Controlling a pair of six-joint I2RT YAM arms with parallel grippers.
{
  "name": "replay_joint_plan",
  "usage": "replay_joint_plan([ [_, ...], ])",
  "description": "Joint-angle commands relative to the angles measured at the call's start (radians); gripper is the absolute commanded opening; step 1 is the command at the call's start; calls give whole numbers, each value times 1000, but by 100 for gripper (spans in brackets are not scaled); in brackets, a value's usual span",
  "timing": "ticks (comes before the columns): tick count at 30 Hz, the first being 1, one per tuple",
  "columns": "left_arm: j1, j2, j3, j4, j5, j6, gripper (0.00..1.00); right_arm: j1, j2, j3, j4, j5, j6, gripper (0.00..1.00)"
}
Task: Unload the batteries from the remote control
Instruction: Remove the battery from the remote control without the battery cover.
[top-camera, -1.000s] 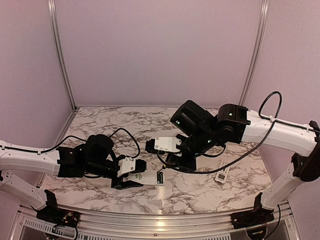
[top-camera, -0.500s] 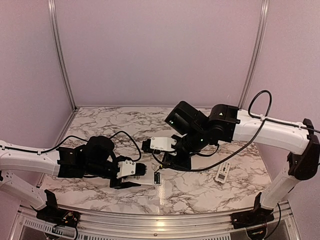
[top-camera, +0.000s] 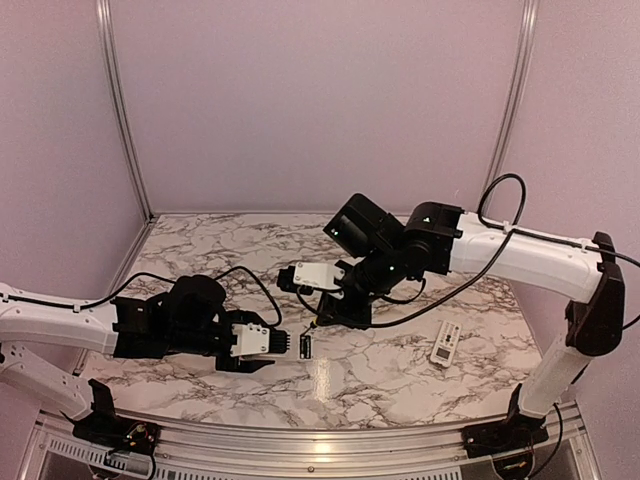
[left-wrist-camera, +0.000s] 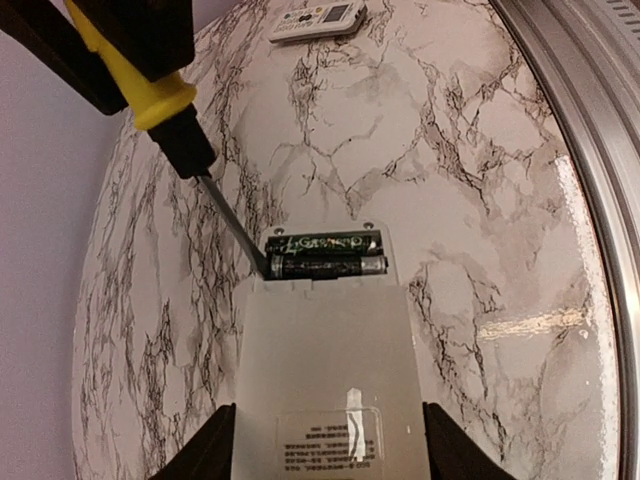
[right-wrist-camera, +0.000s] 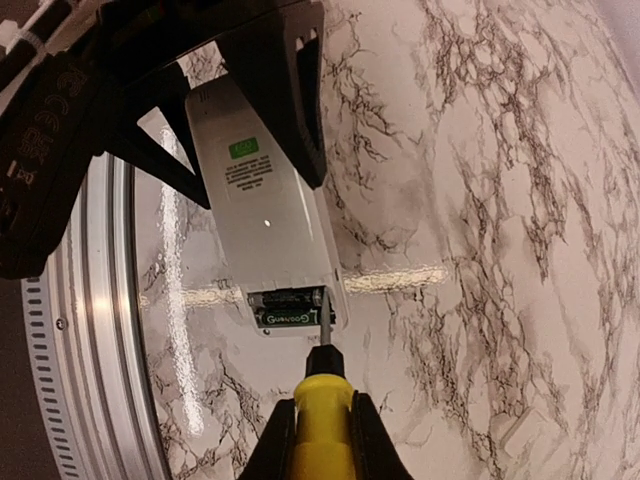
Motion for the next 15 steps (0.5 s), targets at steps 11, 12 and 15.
replay_joint_plan([
  [11, 27, -34, -16, 199, -112, 22, 0, -22, 74, 26, -26, -101, -10, 0],
  [12, 29, -33, -18, 203, -111, 19, 0, -23, 78, 26, -24, -102, -12, 0],
  [15, 32, -30, -25, 217, -108, 15, 0, -29, 84, 28, -21, -104, -16, 0],
])
